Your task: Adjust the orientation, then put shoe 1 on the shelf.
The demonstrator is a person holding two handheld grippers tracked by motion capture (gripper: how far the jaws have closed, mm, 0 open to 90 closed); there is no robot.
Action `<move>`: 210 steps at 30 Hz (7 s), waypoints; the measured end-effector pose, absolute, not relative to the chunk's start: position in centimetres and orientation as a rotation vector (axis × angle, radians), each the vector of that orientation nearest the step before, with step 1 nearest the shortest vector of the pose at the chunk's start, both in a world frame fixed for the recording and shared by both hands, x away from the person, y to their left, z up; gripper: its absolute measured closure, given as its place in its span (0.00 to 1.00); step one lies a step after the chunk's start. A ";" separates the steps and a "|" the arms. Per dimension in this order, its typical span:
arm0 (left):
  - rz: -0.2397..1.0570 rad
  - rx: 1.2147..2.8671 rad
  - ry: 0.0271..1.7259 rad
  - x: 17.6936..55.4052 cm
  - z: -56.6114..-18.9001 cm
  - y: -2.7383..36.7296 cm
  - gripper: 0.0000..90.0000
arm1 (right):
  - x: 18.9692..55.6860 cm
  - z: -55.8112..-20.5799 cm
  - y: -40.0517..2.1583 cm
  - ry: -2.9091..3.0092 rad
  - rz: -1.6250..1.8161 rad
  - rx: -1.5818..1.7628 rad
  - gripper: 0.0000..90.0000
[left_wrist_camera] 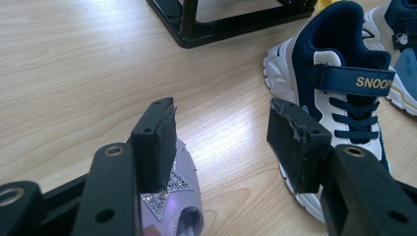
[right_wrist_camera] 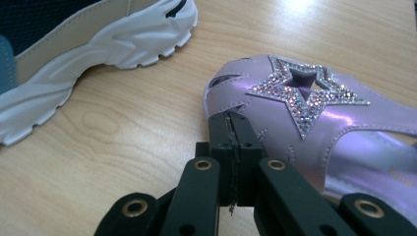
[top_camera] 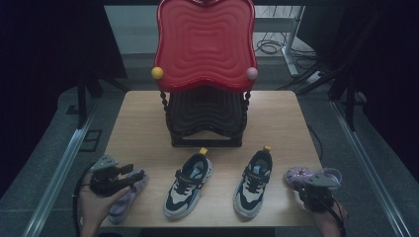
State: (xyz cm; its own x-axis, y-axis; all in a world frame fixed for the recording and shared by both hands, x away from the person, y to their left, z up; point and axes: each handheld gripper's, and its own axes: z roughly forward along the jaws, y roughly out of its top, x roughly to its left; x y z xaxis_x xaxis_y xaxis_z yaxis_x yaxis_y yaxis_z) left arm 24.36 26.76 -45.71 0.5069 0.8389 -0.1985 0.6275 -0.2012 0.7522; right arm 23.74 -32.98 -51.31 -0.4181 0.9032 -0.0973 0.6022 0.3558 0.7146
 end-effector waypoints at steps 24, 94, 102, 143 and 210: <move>0.317 1.934 1.212 24.5 -45.9 26.8 0.49 | 26.8 -51.8 -30.0 2.007 0.744 1.396 1.00; 0.317 1.869 1.254 21.1 -44.5 28.6 0.52 | 25.4 -46.7 -34.9 2.003 1.277 1.205 0.56; 0.303 1.889 1.293 19.6 -45.6 29.3 0.54 | 24.8 -47.4 -36.0 1.951 1.243 1.294 0.55; 0.217 2.019 1.302 18.5 -49.9 28.8 0.94 | 23.1 -46.7 -39.0 1.919 1.269 1.351 0.55; 0.227 1.854 1.321 18.9 -48.6 31.0 0.96 | 23.0 -49.8 -40.8 2.107 1.182 1.424 0.96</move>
